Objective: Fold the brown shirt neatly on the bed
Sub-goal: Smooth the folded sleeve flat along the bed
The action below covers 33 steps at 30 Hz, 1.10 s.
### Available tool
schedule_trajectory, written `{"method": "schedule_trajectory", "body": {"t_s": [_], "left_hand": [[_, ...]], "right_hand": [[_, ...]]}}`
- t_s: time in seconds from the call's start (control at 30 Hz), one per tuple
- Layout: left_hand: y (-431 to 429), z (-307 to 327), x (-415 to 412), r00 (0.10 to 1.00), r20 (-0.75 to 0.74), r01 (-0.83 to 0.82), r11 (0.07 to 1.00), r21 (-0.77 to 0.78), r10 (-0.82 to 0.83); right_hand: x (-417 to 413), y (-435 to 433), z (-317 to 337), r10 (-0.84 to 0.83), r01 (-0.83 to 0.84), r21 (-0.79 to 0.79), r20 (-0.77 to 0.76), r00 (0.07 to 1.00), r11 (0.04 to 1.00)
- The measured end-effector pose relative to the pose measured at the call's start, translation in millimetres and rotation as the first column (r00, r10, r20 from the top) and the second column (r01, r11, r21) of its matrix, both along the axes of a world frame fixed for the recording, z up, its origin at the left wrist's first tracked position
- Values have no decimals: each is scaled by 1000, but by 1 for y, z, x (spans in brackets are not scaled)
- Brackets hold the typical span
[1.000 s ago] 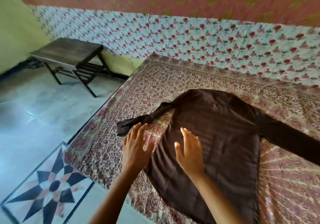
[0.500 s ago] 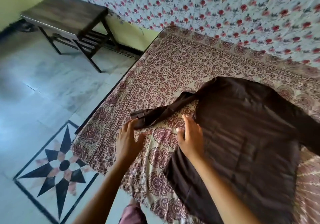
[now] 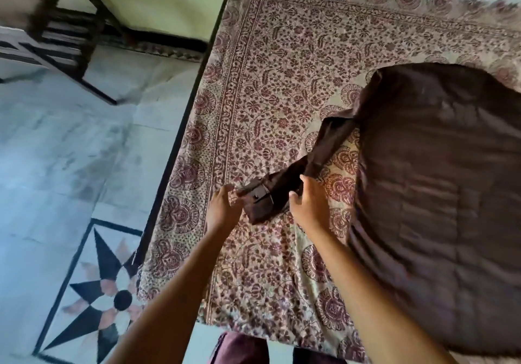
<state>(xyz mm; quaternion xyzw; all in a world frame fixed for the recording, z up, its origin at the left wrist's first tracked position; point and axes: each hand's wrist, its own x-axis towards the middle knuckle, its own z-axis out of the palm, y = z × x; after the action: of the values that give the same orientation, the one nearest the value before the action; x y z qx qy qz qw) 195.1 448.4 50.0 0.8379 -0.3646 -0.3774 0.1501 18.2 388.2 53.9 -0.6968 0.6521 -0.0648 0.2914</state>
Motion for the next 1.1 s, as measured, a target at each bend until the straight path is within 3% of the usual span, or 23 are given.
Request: {"method": "schedule_trajectory", "body": {"t_s": [0.07, 0.17, 0.3, 0.4, 0.47, 0.53, 0.6, 0.67, 0.7, 0.77, 0.83, 0.87, 0.97, 1.0, 1.1], "left_hand": [[-15, -25, 6, 1000, -9, 3, 999, 54, -2], [-28, -58, -1, 981, 69, 166, 971, 170, -179], [-40, -85, -10, 937, 127, 299, 936, 185, -325], [-55, -87, -5, 992, -49, 125, 974, 190, -118], [-65, -78, 3, 982, -181, 95, 973, 208, -57], [-71, -60, 16, 954, -301, 34, 994, 103, -1], [-78, -38, 31, 853, -501, -190, 981, -35, 147], [-83, -24, 49, 712, -649, -462, 875, -144, 269], [-84, -23, 60, 694, -647, -554, 808, -202, 314], [-86, -29, 78, 690, -566, -675, 684, -277, 451], [-87, -39, 90, 622, -535, -771, 565, -293, 572], [-87, -44, 94, 573, -553, -808, 532, -254, 605], [-85, -65, 97, 540, -538, -786, 617, -46, 647], [-83, -73, 98, 557, -518, -757, 654, 7, 650], [-83, -90, 104, 570, -512, -746, 665, 5, 643]], "right_hand": [[15, -12, -25, -100, 102, 87, -27, 995, 991], [23, -22, -58, -228, 243, 222, -93, 969, 944], [28, -30, -91, -297, 309, 202, -85, 951, 930], [34, -41, -98, -498, 504, 186, -79, 863, 843], [36, -50, -98, -614, 609, 217, -51, 788, 763], [40, -58, -95, -702, 673, 252, 36, 711, 695], [48, -69, -89, -830, 731, 395, 227, 509, 556], [63, -85, -75, -904, 623, 667, 390, 175, 408], [73, -93, -69, -912, 538, 759, 408, 43, 365], [94, -106, -62, -913, 410, 844, 403, -62, 345], [111, -110, -64, -941, 362, 878, 339, -10, 313], [118, -110, -71, -956, 360, 887, 286, 60, 288], [126, -103, -90, -952, 371, 890, 182, 245, 265], [124, -102, -97, -947, 382, 880, 193, 256, 282], [114, -108, -108, -953, 439, 846, 253, 168, 302]]}}
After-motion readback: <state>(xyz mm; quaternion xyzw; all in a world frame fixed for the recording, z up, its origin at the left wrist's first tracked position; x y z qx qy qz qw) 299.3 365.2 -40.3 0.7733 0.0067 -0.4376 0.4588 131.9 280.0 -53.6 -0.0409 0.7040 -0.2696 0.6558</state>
